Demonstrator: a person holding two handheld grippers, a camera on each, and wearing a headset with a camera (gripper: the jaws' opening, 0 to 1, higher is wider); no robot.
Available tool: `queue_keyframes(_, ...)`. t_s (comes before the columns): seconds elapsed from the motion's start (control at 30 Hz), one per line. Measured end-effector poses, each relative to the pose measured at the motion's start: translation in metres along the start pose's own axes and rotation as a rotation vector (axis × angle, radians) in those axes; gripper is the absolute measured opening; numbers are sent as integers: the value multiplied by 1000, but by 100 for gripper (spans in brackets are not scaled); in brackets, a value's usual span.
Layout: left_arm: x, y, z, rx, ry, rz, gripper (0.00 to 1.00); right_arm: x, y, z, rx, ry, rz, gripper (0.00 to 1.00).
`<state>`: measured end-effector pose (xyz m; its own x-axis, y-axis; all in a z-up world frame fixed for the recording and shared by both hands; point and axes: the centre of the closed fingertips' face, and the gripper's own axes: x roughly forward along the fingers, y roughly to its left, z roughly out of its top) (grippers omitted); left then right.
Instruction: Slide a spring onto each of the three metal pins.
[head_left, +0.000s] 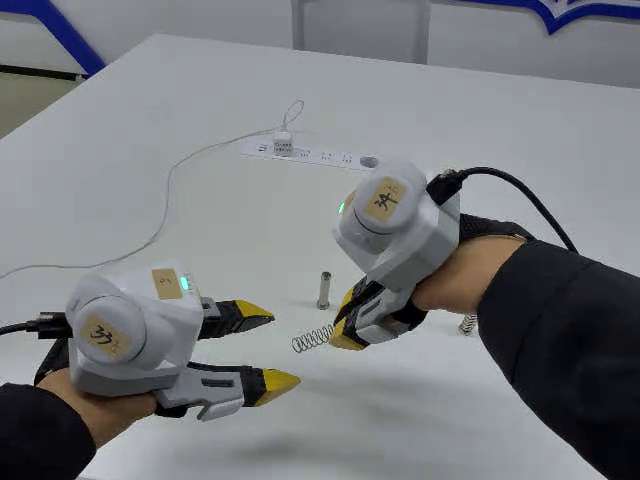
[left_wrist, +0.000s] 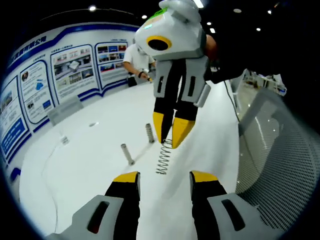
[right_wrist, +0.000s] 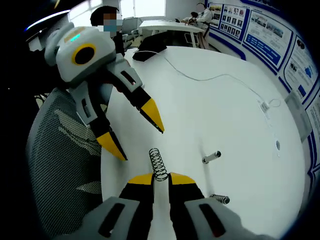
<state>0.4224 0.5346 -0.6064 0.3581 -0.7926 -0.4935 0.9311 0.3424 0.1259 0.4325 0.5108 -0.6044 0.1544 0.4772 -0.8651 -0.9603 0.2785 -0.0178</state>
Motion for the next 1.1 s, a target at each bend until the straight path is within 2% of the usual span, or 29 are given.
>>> queue_keyframes(0.17,6,-3,-1,59,22,-8,30,-2,5,4,-11,-1,9,12)
queue_keyframes(0.5,13,-5,-6,108,56,-11,13,-2,11,6,-21,5,19,12)
queue_keyframes(0.8,17,-4,-7,94,64,-6,11,-6,14,15,-33,-26,11,11)
queue_keyframes(1.1,18,-5,-1,26,37,-14,11,-9,15,29,-51,-90,-1,12)
